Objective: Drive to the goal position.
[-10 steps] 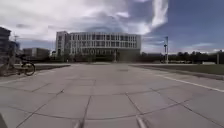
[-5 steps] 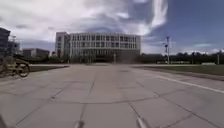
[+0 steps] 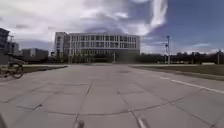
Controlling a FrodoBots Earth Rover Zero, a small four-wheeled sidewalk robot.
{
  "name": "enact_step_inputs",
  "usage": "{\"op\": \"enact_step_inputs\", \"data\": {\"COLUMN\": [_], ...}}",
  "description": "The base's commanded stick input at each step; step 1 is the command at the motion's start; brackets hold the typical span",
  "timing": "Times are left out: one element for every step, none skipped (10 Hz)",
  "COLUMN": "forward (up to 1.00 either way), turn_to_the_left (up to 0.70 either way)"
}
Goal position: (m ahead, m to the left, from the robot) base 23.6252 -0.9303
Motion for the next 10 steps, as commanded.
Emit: {"op": "enact_step_inputs", "data": {"forward": [1.00, 1.00, 1.00, 1.00, 1.00, 1.00, 1.00, 1.00, 1.00, 1.00], "turn_to_the_left": [0.00, 0.00, 0.00, 0.00, 0.00, 0.00, 0.00, 0.00, 0.00, 0.00]}}
